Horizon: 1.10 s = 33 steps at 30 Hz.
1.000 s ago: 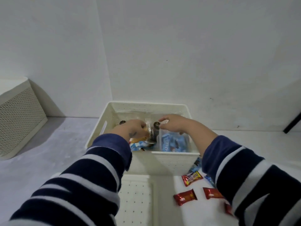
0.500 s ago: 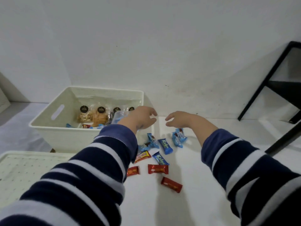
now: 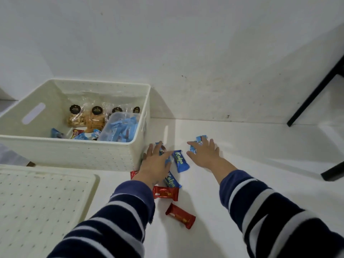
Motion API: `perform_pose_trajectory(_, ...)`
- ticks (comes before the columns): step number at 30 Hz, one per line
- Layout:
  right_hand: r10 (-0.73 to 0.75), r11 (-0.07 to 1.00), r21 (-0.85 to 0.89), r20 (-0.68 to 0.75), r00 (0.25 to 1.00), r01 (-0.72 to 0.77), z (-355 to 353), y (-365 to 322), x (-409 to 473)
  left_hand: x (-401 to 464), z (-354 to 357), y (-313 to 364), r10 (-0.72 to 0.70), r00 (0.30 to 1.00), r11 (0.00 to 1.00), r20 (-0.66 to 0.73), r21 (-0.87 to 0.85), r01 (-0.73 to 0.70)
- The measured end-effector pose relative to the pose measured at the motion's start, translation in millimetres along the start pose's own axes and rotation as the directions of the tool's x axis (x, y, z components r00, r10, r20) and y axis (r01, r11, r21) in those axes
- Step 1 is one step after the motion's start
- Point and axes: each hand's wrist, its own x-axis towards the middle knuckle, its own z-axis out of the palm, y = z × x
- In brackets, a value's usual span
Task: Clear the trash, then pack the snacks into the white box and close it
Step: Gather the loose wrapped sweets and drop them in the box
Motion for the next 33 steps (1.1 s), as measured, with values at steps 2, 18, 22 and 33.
perform_pose_trajectory(2, -0.002, 0.999, 0.037, 0.007, 1.0, 0.002, 9, 0, 8, 4, 5, -5, -0.044, 0.999, 0.999, 0.021, 0.012, 0.044)
perform_pose_trajectory(18, -0.201, 0.979, -0.019, 0.068, 0.977, 0.202, 71, -20, -82, -93, 17, -44, 0.032, 0.997, 0.985, 0.073, 0.169, -0.045)
perform_pose_trajectory(22, -0.245, 0.946, -0.206, 0.045, 0.969, 0.248, 94, -21, -109, -104, 21, -72, 0.191, 0.982, 0.946, 0.015, 0.265, -0.188)
perform_pose_trajectory(33, -0.379, 0.925, -0.182, -0.48, 0.791, 0.333, 121, -25, -101, -96, 51, -84, 0.398, 0.867, 0.908, -0.298, 0.261, -0.327)
